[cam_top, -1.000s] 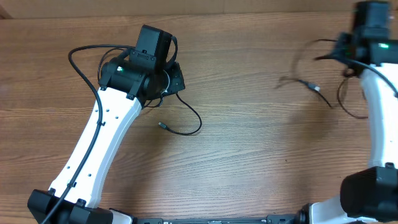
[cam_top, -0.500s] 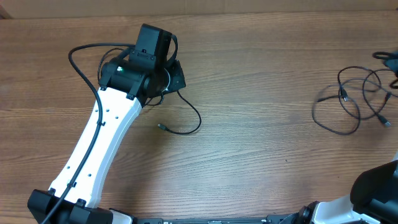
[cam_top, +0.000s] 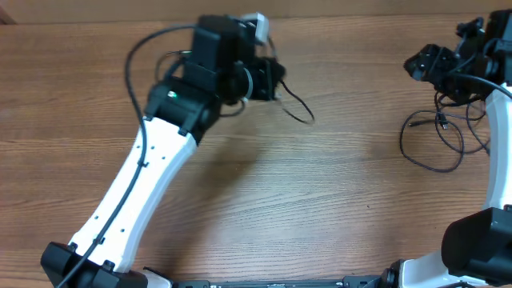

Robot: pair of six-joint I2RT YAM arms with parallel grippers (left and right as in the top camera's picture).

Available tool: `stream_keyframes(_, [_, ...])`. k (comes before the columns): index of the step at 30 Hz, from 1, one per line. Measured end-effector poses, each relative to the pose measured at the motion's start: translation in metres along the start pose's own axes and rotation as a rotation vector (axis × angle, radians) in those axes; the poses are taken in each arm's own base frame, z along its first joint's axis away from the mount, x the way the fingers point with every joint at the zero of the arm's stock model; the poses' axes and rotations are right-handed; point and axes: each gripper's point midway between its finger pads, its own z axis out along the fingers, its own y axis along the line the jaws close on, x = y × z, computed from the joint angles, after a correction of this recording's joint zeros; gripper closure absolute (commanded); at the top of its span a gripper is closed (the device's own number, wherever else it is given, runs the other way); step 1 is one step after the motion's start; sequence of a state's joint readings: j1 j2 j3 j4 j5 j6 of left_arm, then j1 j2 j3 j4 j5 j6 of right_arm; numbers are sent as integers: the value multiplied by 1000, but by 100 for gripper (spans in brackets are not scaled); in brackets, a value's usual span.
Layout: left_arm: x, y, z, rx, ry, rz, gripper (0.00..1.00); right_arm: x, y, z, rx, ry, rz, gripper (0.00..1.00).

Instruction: Untangle cables

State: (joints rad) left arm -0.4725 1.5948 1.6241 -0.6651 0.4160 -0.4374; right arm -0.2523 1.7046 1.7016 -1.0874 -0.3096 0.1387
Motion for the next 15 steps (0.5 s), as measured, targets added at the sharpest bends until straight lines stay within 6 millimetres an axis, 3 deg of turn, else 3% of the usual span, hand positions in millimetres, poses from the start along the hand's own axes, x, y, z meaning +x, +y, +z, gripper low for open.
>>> stream_keyframes(3, [32, -9, 3, 10, 116, 27, 56, 3, 8, 2, -9, 9, -37, 13])
stream_keyframes(5, [51, -8, 3, -6, 189, 56, 49, 5, 14, 4, -17, 14, -65, 12])
stream_keyframes(9, [71, 16, -3, -124, 264, 76, 45, 12, 29, 8, -34, 32, -109, 9])
stream_keyframes(15, [60, 75, -22, -387, 223, 35, 44, 38, 47, 12, -45, 118, -150, 8])
